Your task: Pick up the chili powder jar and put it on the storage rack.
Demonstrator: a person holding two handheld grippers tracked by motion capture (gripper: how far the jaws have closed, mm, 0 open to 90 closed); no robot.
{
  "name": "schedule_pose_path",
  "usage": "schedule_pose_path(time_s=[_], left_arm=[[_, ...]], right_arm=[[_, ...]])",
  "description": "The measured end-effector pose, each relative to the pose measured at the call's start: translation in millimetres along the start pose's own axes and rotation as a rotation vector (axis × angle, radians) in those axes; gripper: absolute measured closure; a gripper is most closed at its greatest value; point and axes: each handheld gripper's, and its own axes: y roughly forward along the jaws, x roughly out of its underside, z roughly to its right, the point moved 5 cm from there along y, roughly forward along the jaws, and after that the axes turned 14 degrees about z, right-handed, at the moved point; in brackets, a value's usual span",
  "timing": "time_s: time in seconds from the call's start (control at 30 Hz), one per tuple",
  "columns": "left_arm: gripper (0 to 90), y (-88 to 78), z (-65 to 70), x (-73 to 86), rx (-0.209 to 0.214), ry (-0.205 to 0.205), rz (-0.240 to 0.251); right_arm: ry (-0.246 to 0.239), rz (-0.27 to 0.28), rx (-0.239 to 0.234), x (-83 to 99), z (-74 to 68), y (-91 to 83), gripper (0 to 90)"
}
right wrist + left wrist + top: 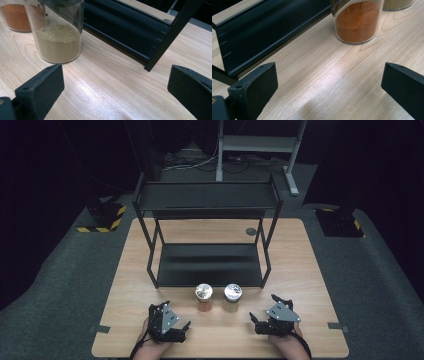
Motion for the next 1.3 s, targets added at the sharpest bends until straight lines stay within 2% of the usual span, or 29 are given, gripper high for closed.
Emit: schedule_pose_path(time_s=[0.07, 0.23, 0.43, 0.8, 1.3], left_arm=[[1.1, -0.4, -0.3, 0.6, -0.003, -0.009, 0.005], [1.0, -0.7, 0.0, 0.4, 0.000, 0.001, 0.004], [1.0, -5.5, -5.2, 2.5, -0.005, -0.047, 0.031], [0.9, -20.3, -13.7, -7.6, -0.020, -0.134, 0.121], [0.9, -9.9, -14.6, -31.6, 0.014, -0.090, 0.138]], right_arm=[[-0.002, -0.004, 0.000, -0.4, -0.5, 0.2, 0.0], [-0.013, -0.006, -0.010, -0.8, -0.8, 0.7, 0.0], [-0.005, 0.001, -0.011, 0.1, 0.2, -0.3, 0.0], [-0.011, 0.008, -0.013, 0.7, 0.0, -1.1, 0.0], [-0.007, 0.008, -0.014, 0.7, 0.8, -1.0, 0.0]])
